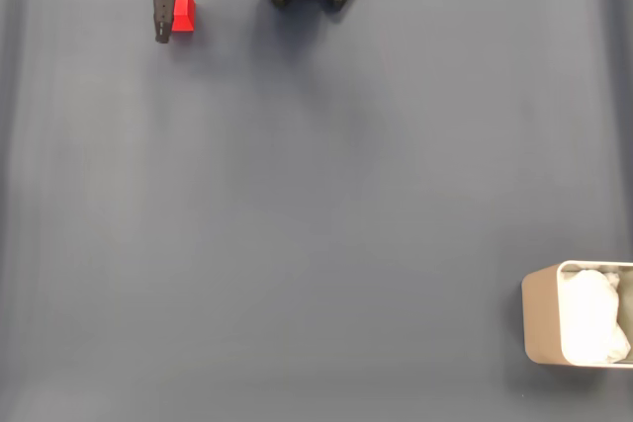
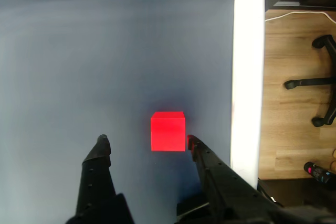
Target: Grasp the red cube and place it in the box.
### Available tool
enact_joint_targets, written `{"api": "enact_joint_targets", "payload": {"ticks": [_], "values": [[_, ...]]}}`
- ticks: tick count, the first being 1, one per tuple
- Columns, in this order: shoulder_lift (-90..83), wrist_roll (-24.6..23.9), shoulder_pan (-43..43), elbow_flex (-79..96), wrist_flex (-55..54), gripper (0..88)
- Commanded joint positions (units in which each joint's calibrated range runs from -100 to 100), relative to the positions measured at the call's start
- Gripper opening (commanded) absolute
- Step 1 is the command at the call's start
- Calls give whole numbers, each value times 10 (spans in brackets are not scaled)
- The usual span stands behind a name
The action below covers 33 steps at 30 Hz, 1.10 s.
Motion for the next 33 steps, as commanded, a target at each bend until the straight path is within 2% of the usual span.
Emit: {"api": "enact_joint_targets", "payload": {"ticks": [1,33], "values": [[-15,-3,11,6,-23,345],[-56,13,20,144,-105,358]]}}
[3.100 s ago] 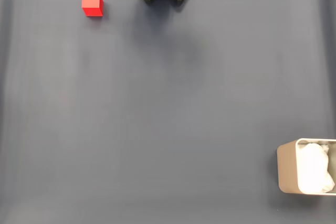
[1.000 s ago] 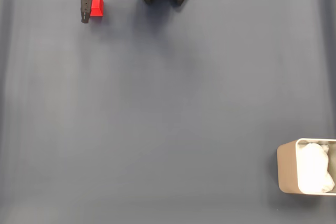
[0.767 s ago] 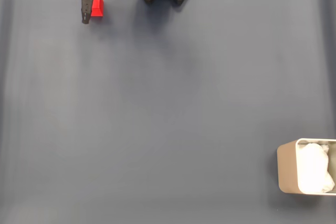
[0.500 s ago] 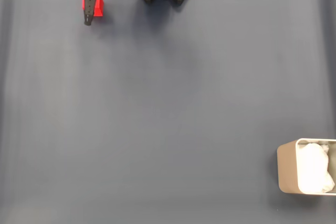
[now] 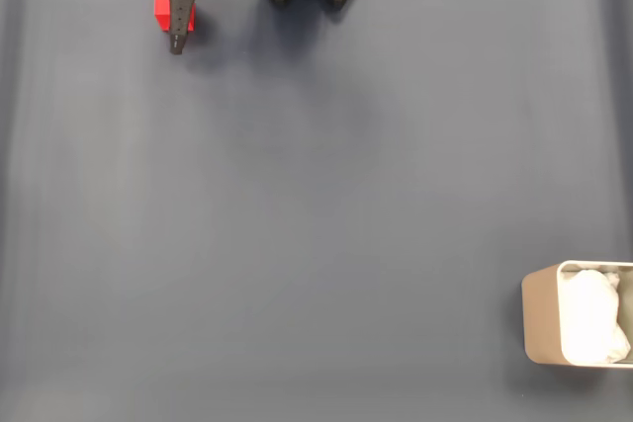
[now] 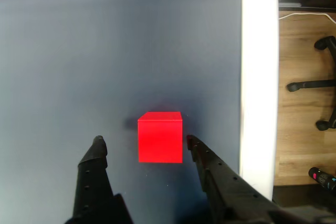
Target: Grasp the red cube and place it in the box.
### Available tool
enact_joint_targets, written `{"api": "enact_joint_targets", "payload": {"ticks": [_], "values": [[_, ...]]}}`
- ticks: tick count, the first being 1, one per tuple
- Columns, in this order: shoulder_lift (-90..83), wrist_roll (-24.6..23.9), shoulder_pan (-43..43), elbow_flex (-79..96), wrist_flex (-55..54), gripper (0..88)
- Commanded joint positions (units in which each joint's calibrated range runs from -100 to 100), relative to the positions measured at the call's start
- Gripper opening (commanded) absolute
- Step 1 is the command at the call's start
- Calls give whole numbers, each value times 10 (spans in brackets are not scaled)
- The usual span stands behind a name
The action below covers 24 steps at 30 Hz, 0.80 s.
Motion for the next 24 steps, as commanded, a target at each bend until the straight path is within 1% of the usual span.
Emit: {"api": "enact_joint_targets", "payload": {"ticks": [1,14,24], "values": [[-16,5,6,4,-8,358],[-22,3,6,7,-8,353],[-17,2,4,4,-6,234]]}}
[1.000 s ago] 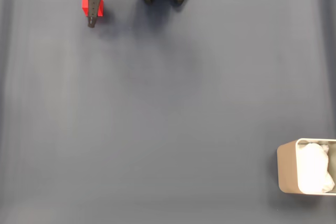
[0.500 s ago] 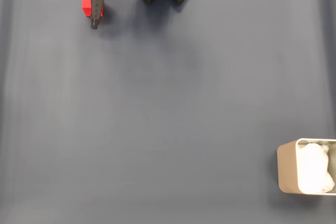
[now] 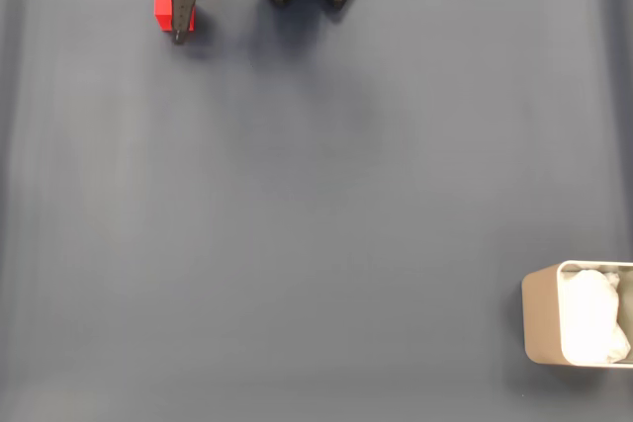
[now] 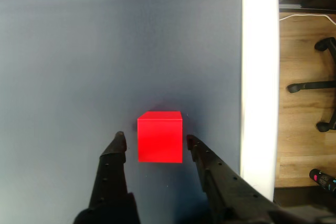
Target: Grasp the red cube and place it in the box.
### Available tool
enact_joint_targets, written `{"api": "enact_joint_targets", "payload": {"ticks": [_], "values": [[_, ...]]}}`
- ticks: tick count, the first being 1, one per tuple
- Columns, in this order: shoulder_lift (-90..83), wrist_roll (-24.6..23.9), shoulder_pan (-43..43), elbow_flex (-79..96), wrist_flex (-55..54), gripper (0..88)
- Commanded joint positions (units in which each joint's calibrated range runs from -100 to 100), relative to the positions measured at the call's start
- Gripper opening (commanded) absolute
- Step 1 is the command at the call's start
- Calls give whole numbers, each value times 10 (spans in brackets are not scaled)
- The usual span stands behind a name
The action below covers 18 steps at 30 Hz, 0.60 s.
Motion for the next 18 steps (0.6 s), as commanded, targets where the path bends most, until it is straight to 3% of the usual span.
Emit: {"api": "enact_joint_targets", "payload": {"ticks": [1,18], "values": [[-3,1,5,-8,-4,231],[10,2,4,-20,-2,143]]}}
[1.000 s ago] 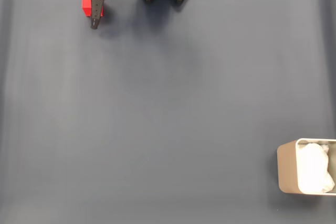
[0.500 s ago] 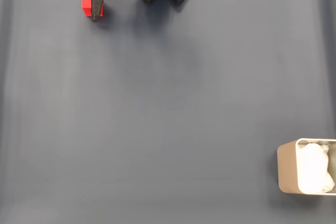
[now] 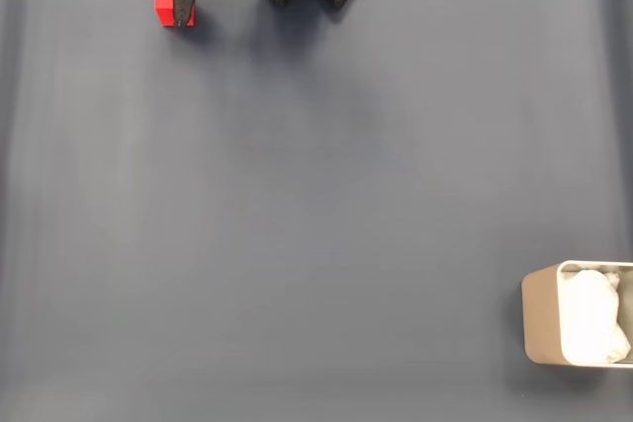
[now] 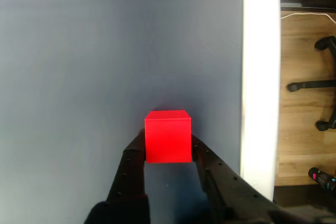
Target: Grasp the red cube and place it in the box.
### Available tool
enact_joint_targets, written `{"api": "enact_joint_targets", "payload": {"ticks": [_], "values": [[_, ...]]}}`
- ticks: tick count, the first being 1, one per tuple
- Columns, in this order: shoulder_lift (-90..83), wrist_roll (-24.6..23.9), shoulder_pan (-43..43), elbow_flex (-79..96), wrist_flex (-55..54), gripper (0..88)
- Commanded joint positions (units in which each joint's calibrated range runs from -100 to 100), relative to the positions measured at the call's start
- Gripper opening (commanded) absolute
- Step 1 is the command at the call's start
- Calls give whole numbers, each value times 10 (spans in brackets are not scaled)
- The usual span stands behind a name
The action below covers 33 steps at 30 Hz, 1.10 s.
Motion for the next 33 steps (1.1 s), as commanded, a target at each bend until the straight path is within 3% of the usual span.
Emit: {"api": "enact_joint_targets", "payload": {"ticks": [1,23,33], "values": [[3,2,4,-20,-2,136],[4,1,1,-32,2,92],[34,8,-65,-144,6,87]]}}
